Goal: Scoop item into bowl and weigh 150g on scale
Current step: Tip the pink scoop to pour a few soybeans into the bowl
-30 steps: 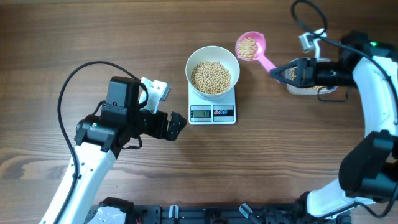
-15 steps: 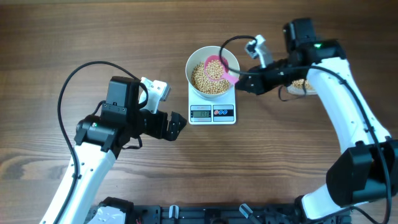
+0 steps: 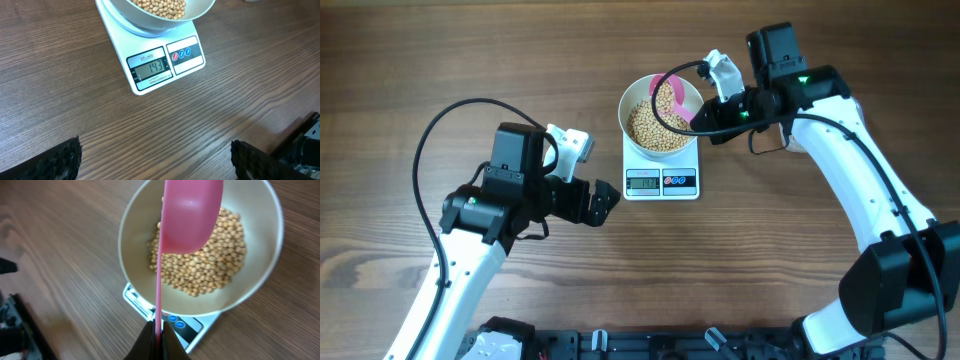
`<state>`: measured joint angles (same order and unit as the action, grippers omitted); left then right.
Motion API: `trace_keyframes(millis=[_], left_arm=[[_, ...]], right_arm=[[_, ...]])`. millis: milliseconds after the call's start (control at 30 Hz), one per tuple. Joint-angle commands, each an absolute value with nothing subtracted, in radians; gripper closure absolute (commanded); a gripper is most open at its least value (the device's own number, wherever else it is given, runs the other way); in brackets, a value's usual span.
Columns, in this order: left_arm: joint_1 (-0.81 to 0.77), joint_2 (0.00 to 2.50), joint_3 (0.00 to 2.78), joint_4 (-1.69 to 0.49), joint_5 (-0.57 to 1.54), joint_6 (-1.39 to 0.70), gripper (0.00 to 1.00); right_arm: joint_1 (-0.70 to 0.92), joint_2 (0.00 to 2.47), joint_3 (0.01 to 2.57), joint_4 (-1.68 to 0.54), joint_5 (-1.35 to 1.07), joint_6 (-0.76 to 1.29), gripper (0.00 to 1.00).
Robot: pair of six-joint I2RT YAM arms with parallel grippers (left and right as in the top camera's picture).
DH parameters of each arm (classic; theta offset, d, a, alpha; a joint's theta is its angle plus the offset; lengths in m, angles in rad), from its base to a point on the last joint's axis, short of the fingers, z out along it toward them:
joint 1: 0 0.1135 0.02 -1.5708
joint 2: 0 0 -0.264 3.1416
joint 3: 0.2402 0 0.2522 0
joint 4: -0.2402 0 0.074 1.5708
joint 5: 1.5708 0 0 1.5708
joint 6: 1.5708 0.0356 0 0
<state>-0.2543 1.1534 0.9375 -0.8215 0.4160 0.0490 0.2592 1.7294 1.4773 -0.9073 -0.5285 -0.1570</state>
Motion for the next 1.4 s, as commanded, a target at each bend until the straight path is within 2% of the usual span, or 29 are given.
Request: trace_keyframes(millis=[0, 267, 1367], left_arm=[[-0.249, 1.158, 0.937, -0.82, 0.414, 0.072, 0.0], [-0.249, 1.158, 0.937, -0.82, 0.414, 0.072, 0.0], [-0.249, 1.158, 0.937, -0.82, 0.414, 0.072, 0.0]], right_arm=[[0.263, 1.703, 1.475, -0.902, -0.478, -0.154, 0.96], [0.281, 1.703, 1.475, -0.89, -0.359, -0.165, 0.96], [0.29, 1.698, 1.475, -0.875, -0.465, -0.127, 0.96]])
